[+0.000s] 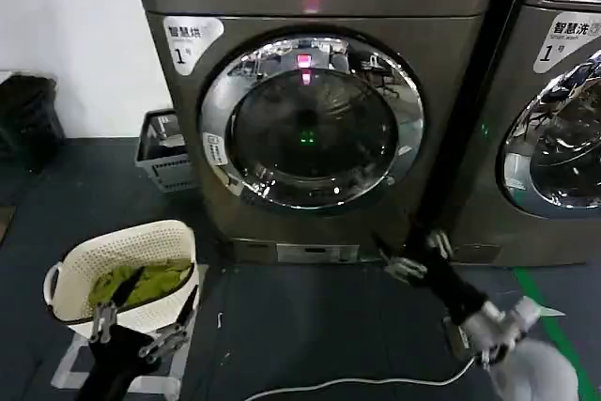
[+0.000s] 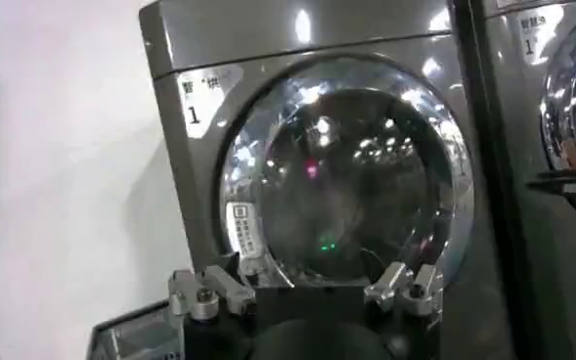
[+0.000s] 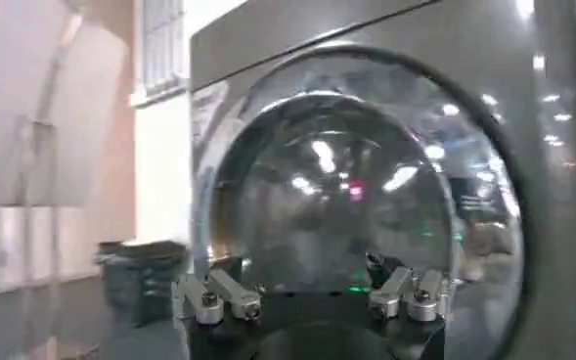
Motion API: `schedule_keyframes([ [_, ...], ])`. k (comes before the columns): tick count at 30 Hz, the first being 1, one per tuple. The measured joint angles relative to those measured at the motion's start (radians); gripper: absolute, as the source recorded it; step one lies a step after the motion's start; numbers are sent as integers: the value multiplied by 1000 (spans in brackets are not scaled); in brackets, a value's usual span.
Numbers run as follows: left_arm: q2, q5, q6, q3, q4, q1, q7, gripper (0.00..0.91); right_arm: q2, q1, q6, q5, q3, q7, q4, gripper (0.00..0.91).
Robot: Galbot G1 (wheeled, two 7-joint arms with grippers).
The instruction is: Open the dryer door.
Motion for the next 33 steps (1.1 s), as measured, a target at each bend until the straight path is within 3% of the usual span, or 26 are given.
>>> schedule_keyframes([
  [4,1,0,-1,0,0,10,1,907,-42,116,-2,13,-109,11,-53,907],
  [9,5,-22,-6,-8,0,13,4,907,-30,284,-19,19,-237,30,-147,907],
  [22,-15,-20,-17,17,1,4,20,907,115,604,-50,-38,-466,32,-385,907],
  [29,-19,-19,-14,20,1,1,24,907,191,711,-148,-40,-552,22,-460,907],
  [33,-21,-14,-10,26,1,1,25,907,252,754,-102,-89,-579,13,-512,907],
])
